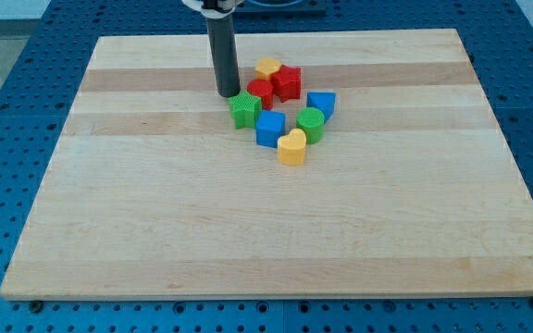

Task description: Move the yellow hexagon top right to the red star

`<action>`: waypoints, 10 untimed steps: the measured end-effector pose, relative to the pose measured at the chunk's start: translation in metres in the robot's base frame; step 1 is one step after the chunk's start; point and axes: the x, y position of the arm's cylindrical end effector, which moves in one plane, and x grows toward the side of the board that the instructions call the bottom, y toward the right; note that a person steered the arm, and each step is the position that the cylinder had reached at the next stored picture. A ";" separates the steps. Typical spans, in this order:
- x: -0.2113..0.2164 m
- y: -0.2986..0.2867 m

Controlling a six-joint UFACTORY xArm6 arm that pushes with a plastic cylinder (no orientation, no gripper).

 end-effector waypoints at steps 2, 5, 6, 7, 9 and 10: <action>-0.017 0.030; -0.061 0.073; -0.069 0.073; -0.075 0.073; -0.077 0.073; -0.080 0.073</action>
